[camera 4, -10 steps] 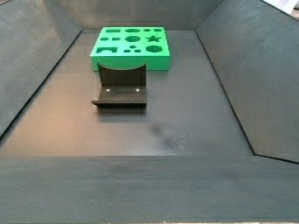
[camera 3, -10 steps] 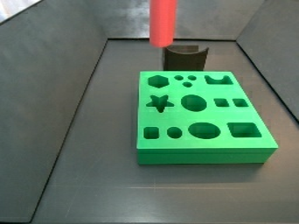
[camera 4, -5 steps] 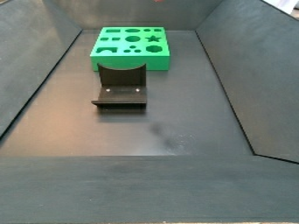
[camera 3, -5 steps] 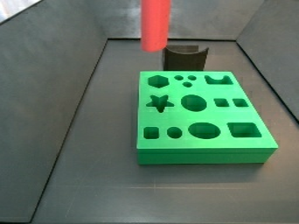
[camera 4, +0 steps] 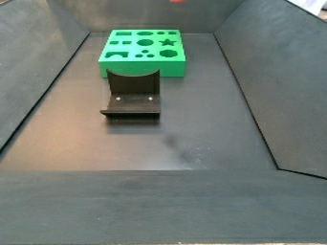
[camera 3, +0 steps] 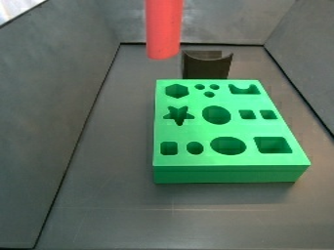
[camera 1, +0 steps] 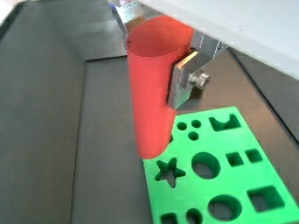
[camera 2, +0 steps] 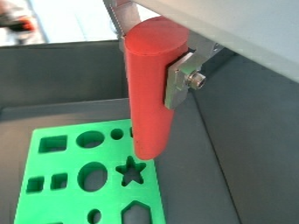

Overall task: Pick up the oval object. Move up. Move to above the board. Insert the oval object.
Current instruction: Insert the oval object.

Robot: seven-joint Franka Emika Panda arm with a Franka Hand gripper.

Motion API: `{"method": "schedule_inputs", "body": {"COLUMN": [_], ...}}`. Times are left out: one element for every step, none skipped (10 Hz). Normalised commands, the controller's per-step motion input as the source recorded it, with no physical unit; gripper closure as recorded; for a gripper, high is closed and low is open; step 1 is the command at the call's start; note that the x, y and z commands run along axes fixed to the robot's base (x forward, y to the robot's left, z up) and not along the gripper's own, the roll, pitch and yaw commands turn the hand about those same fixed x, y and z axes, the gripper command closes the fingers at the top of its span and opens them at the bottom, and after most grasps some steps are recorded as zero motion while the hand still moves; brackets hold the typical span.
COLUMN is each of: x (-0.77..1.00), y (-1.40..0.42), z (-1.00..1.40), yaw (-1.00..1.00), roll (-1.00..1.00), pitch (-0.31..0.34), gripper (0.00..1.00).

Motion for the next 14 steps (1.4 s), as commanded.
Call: {"method": "schedule_inputs", "body": {"x": [-0.09, -0.03, -0.01, 0.0, 0.0, 0.0, 0.0, 0.03, 0.13, 0.2, 0.33, 0.59, 0.58, 0.56], "y": [-0.02, 0.0, 0.0, 0.0, -0.01, -0.01, -0.08, -0.18, -0.25, -0.18, -0.15, -0.31, -0.38, -0.31], "z": [0.0, 0.0, 0.0, 0.0, -0.01, -0.03, -0.13, -0.23, -0.27, -0.07, -0.16, -0.37, -0.5, -0.43], "yaw": [-0.96, -1.0, -1.0, -1.0, -1.0, -1.0, -1.0, -0.96, -0.83, -0.79, -0.37, -0.3, -0.23, -0.12], "roll": [0.14, 0.07, 0.05, 0.0, 0.0, 0.0, 0.0, -0.01, -0.01, -0.1, 0.0, 0.0, 0.11, 0.18], "pitch": [0.08, 0.02, 0.009, 0.0, 0.0, 0.0, 0.0, 0.0, 0.0, 0.0, 0.0, 0.0, 0.031, 0.114], "gripper": [1.0, 1.0, 1.0, 1.0, 1.0, 1.0, 1.0, 1.0, 1.0, 1.0, 1.0, 1.0, 1.0, 1.0]}}
